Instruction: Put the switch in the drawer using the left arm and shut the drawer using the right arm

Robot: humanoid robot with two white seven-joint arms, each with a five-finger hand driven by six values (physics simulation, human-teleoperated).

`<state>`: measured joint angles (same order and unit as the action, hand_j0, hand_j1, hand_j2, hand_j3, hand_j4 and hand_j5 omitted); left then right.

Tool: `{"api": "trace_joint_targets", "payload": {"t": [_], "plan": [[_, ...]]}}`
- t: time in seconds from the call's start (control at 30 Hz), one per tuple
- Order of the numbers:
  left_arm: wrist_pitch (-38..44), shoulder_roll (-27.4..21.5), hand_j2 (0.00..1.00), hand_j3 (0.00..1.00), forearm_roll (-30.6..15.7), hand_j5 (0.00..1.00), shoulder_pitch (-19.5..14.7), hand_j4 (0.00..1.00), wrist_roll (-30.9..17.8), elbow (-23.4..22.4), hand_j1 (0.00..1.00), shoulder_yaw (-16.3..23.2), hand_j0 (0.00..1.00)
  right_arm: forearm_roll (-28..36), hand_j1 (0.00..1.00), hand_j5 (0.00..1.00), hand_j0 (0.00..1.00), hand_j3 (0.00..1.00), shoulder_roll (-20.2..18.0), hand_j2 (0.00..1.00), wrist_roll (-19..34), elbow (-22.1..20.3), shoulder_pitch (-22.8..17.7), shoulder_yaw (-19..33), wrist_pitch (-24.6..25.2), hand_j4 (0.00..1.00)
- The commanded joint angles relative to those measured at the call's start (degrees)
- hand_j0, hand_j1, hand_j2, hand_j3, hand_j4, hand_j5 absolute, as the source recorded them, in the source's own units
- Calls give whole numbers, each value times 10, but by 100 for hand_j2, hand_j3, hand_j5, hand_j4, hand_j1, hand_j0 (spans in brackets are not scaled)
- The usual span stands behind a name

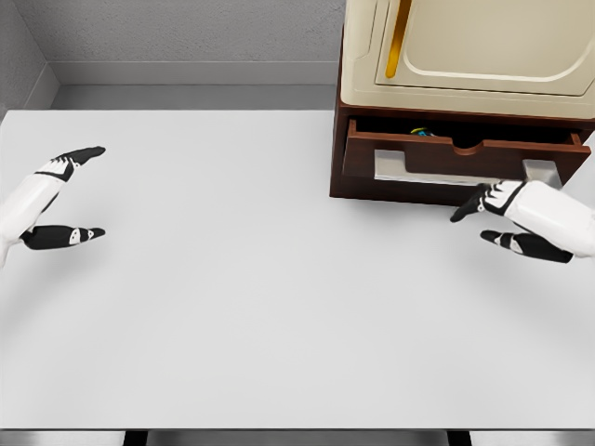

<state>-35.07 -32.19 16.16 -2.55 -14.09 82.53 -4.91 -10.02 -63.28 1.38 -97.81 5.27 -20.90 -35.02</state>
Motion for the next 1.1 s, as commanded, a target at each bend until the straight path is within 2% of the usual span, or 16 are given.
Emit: {"api": "trace_joint_targets", "payload": {"t": [0.0,0.2,0.23,0.33,0.43,1.07], "plan": [[1,-1,100,100,-4,100,0,100,0,0,100,0,100,2,63,63,63,63,2,63,0,2,0,-8,0,63],[1,-1,100,100,-4,100,-1,100,0,-1,100,0,100,-4,65,65,65,65,25,65,2,31,12,-11,0,65],[1,-1,100,100,-4,100,0,100,0,-1,100,0,100,-8,65,65,65,65,34,65,2,40,19,-12,0,65],[1,0,100,100,-3,100,0,100,0,-1,100,0,100,-8,65,65,65,65,49,65,3,75,67,-61,0,65],[1,0,100,100,-3,100,0,100,0,-1,100,0,100,-8,66,66,66,66,59,66,3,94,90,-78,0,66],[1,1,100,100,0,100,1,100,0,-4,100,2,100,-7,66,66,66,66,67,66,5,113,113,-82,0,66]]}}
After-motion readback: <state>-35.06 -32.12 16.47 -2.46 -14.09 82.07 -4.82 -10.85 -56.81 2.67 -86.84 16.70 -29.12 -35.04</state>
